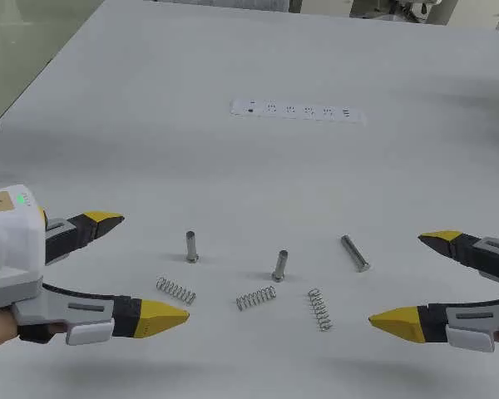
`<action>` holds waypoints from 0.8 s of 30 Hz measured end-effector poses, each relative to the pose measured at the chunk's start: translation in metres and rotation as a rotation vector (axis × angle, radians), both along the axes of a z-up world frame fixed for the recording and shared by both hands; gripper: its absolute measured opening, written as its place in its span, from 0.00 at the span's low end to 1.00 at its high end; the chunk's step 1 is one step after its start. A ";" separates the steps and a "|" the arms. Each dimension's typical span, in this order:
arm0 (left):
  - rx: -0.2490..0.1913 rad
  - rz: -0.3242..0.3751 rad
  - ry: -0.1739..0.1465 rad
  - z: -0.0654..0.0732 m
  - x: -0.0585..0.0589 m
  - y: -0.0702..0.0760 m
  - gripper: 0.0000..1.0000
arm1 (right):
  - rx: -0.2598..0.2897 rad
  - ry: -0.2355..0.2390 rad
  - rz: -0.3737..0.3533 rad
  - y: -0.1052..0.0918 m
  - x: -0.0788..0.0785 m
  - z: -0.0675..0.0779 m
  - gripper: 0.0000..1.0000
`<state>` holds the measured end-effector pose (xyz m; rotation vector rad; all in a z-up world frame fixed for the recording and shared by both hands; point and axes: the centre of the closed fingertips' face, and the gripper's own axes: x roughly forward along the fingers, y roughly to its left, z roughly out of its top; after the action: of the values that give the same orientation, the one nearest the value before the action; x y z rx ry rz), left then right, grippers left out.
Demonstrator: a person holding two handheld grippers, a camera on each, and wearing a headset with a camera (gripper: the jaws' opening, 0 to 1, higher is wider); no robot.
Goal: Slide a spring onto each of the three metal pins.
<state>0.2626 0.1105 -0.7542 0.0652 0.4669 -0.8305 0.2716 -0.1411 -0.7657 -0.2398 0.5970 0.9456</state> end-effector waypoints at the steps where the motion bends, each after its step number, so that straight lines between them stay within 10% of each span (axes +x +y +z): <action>1: 0.000 0.002 0.001 0.000 0.000 0.000 0.97 | -0.001 0.000 0.000 0.000 0.000 0.000 0.88; 24: 0.000 -0.002 0.003 0.000 -0.001 0.000 0.97 | -0.006 0.006 0.000 -0.001 0.000 -0.002 0.88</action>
<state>0.2615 0.1100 -0.7543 0.0648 0.4697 -0.8330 0.2712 -0.1426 -0.7674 -0.2420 0.6056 0.9449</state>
